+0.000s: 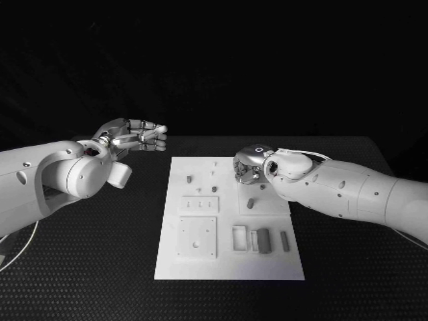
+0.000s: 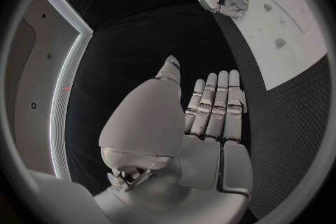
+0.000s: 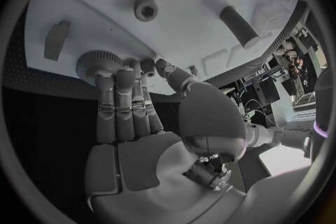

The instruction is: Assemble the parts on the task board

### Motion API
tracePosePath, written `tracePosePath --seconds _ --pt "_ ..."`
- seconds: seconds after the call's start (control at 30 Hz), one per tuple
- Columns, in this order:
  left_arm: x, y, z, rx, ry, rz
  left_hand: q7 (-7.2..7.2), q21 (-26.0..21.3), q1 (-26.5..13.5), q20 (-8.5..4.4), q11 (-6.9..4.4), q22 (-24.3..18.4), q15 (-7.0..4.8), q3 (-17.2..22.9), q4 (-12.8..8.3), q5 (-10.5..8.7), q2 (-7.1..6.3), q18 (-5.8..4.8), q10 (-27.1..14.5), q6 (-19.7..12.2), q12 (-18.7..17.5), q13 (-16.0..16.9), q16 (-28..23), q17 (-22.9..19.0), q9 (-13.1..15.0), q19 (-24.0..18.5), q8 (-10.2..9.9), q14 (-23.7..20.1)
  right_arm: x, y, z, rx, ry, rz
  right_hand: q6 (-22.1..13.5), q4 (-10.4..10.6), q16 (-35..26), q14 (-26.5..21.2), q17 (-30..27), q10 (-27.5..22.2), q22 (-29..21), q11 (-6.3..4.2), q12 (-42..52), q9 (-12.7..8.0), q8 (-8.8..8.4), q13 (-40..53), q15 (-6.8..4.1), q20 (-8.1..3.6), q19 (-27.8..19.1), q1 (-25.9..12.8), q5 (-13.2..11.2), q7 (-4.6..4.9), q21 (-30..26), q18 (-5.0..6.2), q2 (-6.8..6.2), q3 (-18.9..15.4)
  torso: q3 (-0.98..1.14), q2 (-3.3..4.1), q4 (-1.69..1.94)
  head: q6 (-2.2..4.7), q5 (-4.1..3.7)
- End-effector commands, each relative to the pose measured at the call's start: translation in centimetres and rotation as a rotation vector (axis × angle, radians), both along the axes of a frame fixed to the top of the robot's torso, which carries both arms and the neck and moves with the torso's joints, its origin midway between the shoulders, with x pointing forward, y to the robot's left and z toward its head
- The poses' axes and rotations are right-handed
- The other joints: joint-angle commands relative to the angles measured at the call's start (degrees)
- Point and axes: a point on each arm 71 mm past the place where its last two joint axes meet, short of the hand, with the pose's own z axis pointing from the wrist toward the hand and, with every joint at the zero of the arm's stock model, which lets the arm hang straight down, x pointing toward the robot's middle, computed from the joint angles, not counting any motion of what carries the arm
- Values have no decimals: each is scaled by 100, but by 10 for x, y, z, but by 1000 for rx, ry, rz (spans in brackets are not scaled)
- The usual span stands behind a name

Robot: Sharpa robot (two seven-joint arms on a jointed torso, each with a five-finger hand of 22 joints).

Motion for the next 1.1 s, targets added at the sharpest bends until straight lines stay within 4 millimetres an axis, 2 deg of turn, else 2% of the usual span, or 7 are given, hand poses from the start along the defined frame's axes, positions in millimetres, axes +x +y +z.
tracePosePath --seconds 0.03,0.47,0.5,0.53,0.57,0.8,1.1 --pt "0 -3 1 -3 -6 -20 200 -26 -22 -14 8 -9 11 -33 -6 -24 -26 75 -26 46 -17 -6 -19 7 -10 42 -23 37 -4 4 -8 -19 40 16 -43 33 30 -25 -9 -42 96 -4 20 7 -38 6 0 -15 -14 -55 -17 5 22 572 11 -4 -1 1 -6 -5 -15" --pt "0 -3 1 -4 -6 -21 200 -27 -25 -14 9 -9 11 -34 -5 -25 -27 75 -26 46 -18 -6 -20 7 -10 43 -23 37 -5 6 -10 -45 36 21 -43 35 31 -24 -10 -42 96 -4 20 8 -38 8 0 -16 -14 -55 -17 5 22 572 13 -1 1 -1 3 -16 -22" --pt "0 -3 1 -4 -5 -22 200 -27 -25 -14 9 -9 10 -34 -6 -25 -27 75 -26 46 -18 -7 -20 7 -10 43 -23 37 -5 6 -11 -50 34 22 -20 4 34 -21 -9 -17 98 -16 33 15 -24 18 -4 -23 -12 -3 -18 -5 25 572 45 23 2 0 3 -18 -23" --pt "0 -3 1 -4 -5 -21 200 -27 -25 -14 8 -9 10 -34 -7 -26 -26 75 -26 47 -18 -6 -20 7 -10 43 -23 37 -5 7 -12 -54 34 23 169 -260 64 13 -1 183 115 -105 147 77 89 100 -50 -81 3 430 -26 -88 54 572 339 217 3 0 3 -19 -22" --pt "0 -3 1 -4 -6 -21 200 -27 -25 -15 8 -9 10 -33 -7 -26 -25 75 -25 47 -19 -6 -20 7 -10 43 -23 37 -5 7 -13 -57 35 23 174 -280 67 15 -4 182 118 -87 145 84 90 123 -75 -72 4 428 -30 -93 65 572 393 199 2 0 4 -21 -22" --pt "0 -2 1 -4 -6 -21 199 -28 -24 -15 8 -10 10 -33 -8 -27 -24 76 -24 49 -20 -6 -22 8 -10 44 -24 38 -8 10 -14 -56 19 33 342 -289 85 39 -29 308 117 -142 198 162 151 305 -125 -53 -12 463 -23 -166 114 572 474 126 6 0 -6 -30 -15" --pt "0 -3 1 -3 -6 -22 198 -30 -23 -16 7 -11 9 -32 -9 -27 -22 76 -21 52 -21 -7 -23 9 -9 46 -24 39 -8 11 -12 -39 -17 34 540 -303 146 130 -38 463 118 -225 249 266 210 516 -205 -101 44 637 -19 -247 205 572 594 145 3 -3 -4 -29 -20"
